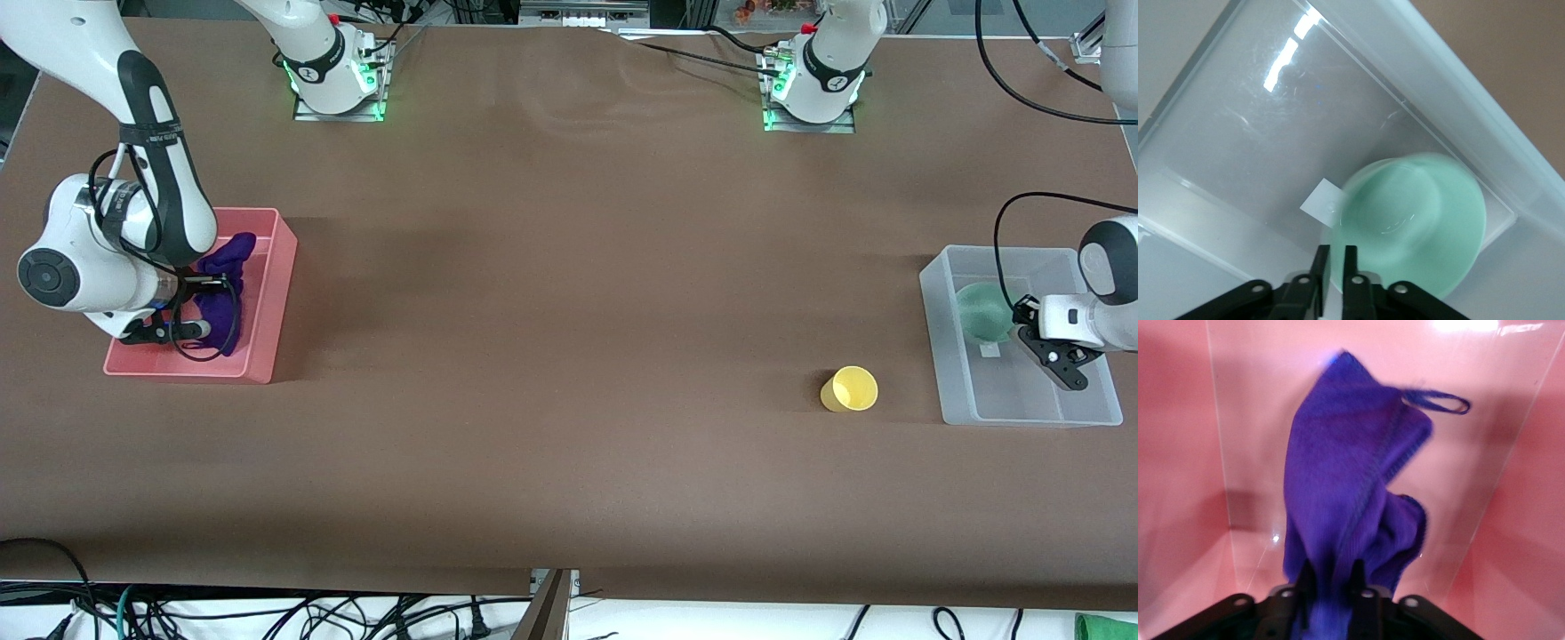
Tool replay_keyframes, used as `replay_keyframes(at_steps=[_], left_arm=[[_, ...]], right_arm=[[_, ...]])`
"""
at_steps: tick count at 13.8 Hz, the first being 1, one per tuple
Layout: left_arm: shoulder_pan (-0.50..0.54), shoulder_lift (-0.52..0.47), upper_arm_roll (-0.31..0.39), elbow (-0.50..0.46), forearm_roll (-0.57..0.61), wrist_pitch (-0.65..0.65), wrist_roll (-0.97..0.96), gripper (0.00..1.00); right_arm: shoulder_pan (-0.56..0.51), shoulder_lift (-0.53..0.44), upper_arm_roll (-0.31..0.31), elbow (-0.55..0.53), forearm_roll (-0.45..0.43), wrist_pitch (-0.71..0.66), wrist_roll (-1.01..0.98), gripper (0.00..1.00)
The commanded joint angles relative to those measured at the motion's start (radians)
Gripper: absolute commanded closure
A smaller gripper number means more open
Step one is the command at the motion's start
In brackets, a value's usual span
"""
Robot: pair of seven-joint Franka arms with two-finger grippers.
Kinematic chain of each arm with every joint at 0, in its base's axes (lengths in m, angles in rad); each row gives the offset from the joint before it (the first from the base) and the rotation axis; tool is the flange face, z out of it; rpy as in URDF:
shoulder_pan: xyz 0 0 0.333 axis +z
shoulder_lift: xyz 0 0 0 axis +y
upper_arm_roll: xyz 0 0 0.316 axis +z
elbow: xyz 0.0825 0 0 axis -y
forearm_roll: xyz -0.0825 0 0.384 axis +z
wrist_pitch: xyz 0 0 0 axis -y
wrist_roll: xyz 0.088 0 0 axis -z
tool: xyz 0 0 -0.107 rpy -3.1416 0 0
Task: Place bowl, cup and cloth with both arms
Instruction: 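Drop the cloth into the pink bin while the left gripper lowers the bowl, then raise the right gripper from the bin while the left gripper grasps the yellow cup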
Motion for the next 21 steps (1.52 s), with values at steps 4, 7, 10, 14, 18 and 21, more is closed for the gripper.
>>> replay_keyframes(at_steps=[4,7,10,14,18,21], left_arm=[[0.001,-0.102,-0.059,0.064,-0.035,-0.122,-0.002,0.00],[-0.016,-0.104,-0.134,0.170,-0.102,-0.283,-0.196,0.00],[-0.088,-0.089,-0.168,0.165,-0.179,-0.288,-0.525,0.00],[-0.160,0.042,-0.168,0.165,-0.260,-0.153,-0.785,0.02],[-0.171,0.138,-0.167,0.171,-0.346,-0.060,-0.882,0.70],[-0.171,0.149,-0.167,0.170,-0.342,-0.016,-0.881,1.00]], right_arm=[[0.009,-0.107,0.058,0.272,0.015,-0.333,0.004,0.00],[0.009,-0.185,0.152,0.376,0.025,-0.400,0.003,0.00],[0.009,-0.231,0.218,0.428,0.093,-0.452,0.074,0.00],[0.009,-0.248,0.255,0.497,0.087,-0.552,0.167,0.00],[0.009,-0.249,0.255,0.543,0.085,-0.535,0.150,0.00],[0.009,-0.265,0.258,0.543,0.049,-0.544,0.155,0.00]])
